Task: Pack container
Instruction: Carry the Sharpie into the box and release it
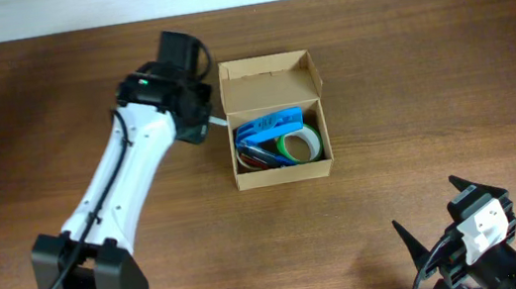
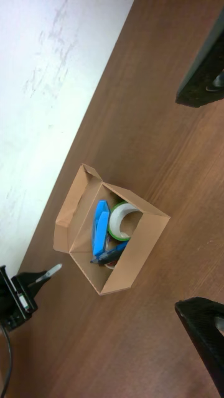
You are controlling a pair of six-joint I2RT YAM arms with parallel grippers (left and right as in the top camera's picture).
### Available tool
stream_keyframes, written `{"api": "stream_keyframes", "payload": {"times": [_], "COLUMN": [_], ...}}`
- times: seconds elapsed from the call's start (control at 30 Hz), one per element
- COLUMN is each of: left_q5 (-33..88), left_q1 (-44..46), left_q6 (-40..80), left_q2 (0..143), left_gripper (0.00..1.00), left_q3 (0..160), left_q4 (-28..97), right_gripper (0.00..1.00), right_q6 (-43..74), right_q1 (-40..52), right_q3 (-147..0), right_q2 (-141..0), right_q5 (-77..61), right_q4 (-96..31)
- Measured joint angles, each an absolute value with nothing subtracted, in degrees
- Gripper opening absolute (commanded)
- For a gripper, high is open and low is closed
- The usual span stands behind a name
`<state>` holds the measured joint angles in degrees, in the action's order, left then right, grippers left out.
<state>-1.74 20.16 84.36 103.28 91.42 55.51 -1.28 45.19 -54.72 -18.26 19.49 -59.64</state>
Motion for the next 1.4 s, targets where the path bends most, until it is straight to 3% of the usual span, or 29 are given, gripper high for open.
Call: {"api": "stream_keyframes", "payload": {"times": [0.57, 1.4], "left_q5": [-3.49, -9.8], "left_q1": [40.05, 41.41], "left_q6": [99.37, 106.59], "left_q2": [103.13, 109.21], "left_gripper": [0.02, 0.04], "left_q3": [91.44, 91.53], "left_q4": [53.3, 53.15], "right_gripper": [0.99, 0.99], "right_q6": [-1.23, -1.23], "right_q1": [45.19, 45.19], "right_q3": [-54.72, -54.72], "right_q2": [-18.26, -18.26], "right_q5": [19.49, 19.49], "right_q4": [-59.64, -59.64]}}
